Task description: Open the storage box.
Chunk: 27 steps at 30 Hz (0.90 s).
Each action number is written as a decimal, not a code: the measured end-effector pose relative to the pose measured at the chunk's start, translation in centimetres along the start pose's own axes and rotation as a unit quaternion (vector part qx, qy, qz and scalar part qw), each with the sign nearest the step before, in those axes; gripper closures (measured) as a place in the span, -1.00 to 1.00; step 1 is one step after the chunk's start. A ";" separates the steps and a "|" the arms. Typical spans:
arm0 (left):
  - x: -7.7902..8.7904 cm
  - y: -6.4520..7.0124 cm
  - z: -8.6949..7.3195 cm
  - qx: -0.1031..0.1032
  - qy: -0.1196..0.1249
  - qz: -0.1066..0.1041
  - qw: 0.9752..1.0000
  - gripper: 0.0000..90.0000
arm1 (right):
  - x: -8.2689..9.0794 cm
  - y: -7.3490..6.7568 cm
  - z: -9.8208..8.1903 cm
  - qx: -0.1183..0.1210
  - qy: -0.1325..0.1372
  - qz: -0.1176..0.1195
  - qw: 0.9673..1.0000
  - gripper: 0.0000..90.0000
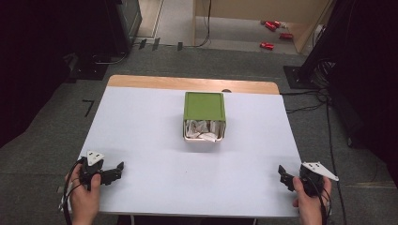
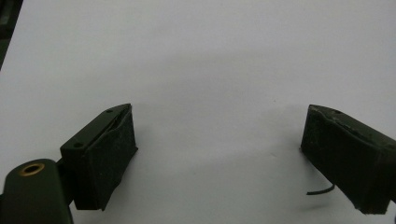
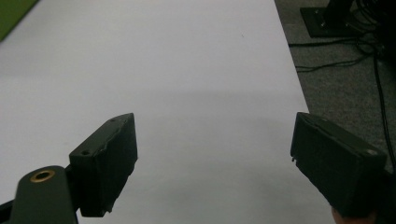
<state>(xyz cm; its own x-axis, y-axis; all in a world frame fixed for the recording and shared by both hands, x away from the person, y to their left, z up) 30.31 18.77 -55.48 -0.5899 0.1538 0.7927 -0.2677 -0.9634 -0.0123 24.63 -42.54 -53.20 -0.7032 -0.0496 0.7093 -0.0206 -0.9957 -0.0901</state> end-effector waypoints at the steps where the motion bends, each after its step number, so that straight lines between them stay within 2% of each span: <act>1: 0.0 0.0 0.0 0.000 0.000 0.000 1.000 -0.76 | 0.2 -0.3 0.3 0.004 0.002 0.002 1.000 -0.67; 6: 0.0 0.0 0.0 0.000 0.001 0.000 1.000 -0.76 | 1.2 -1.9 1.7 0.024 0.013 0.009 1.000 -0.67; 12: 0.0 0.0 0.0 0.000 0.001 0.000 1.000 -0.76 | 1.7 -3.6 2.4 0.022 0.013 0.019 1.000 -0.67; 18: 0.0 0.0 0.0 0.000 0.001 0.001 1.000 -0.76 | 1.9 -4.3 2.8 0.028 0.016 0.022 0.999 -0.67; 22: 0.0 0.0 0.0 0.000 0.000 0.001 1.000 -0.76 | 2.0 -4.6 3.2 0.022 0.020 0.025 0.999 -0.66; 27: 0.0 0.0 0.0 0.000 0.000 0.000 1.000 -0.76 | 1.6 -5.7 3.8 0.024 0.021 0.033 0.999 -0.66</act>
<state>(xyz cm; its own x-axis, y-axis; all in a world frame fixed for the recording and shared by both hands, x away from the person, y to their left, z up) 30.30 18.76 -55.47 -0.5909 0.1532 0.7921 -0.2671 -0.9636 -0.0130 26.31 -37.24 -48.86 -0.7314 -0.1137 0.6724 0.0605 -0.9929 -0.1022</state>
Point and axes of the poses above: each handheld gripper's, and its own axes: x roughly backward along the jaws, z roughly out of its top, y roughly to its right, the point moved 8 cm from there along -x, roughly forward along the jaws, and after that the axes turned 7 degrees about -y, right-handed, at the moved point
